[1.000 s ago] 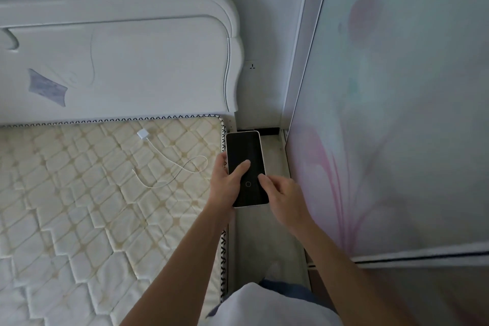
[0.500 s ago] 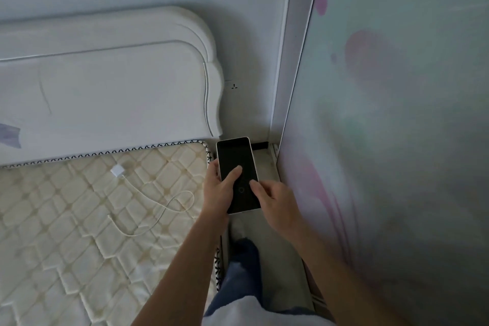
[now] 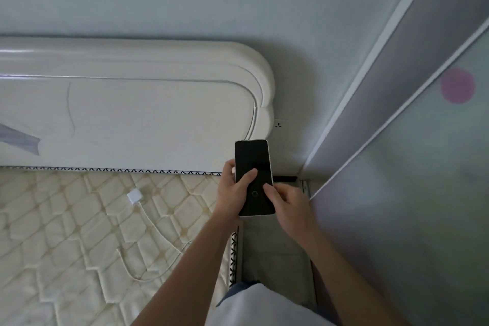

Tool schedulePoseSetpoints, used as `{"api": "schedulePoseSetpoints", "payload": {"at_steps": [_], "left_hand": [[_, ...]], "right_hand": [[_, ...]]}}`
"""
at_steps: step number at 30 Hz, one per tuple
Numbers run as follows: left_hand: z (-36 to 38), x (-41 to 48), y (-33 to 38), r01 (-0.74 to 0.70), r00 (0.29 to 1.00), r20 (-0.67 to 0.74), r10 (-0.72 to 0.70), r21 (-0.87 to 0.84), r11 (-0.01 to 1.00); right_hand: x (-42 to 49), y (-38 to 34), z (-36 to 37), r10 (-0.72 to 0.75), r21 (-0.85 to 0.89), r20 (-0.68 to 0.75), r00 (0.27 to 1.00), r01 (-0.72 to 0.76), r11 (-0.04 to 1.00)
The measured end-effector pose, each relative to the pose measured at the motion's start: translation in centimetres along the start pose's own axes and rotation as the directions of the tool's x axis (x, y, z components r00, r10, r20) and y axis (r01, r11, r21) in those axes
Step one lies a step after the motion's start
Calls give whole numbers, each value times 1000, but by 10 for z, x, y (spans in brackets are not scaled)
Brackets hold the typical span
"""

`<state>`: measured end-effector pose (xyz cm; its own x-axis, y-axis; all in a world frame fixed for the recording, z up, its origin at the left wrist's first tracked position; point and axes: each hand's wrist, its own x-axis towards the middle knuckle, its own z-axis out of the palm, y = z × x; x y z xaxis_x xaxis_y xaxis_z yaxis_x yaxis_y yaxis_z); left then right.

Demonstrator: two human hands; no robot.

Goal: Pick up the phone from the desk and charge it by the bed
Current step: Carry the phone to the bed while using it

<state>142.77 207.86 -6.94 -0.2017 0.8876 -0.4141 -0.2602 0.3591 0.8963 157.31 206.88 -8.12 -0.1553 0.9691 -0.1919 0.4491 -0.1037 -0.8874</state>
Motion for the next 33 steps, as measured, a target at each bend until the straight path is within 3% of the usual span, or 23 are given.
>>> {"api": "schedulePoseSetpoints", "payload": {"at_steps": [9, 15, 19, 24, 33], "left_hand": [[-48, 47, 28, -10, 991, -132, -9, -148, 989], [-90, 53, 36, -65, 943, -331, -19, -240, 969], [-111, 55, 40, -114, 854, -518, -42, -265, 957], [-120, 52, 41, -162, 715, -689, -119, -329, 930], [-113, 31, 12, -268, 483, -825, -294, -459, 847]], "right_hand": [[74, -45, 38, -51, -7, 172, 984, 53, 999], [116, -65, 79, -153, 0, 408, 900, 167, 986], [147, -78, 109, -195, -34, 570, 798, 260, 965], [178, -93, 136, -234, -20, 752, 617, 375, 927], [181, -87, 168, -185, 16, 922, 340, 443, 896]]}}
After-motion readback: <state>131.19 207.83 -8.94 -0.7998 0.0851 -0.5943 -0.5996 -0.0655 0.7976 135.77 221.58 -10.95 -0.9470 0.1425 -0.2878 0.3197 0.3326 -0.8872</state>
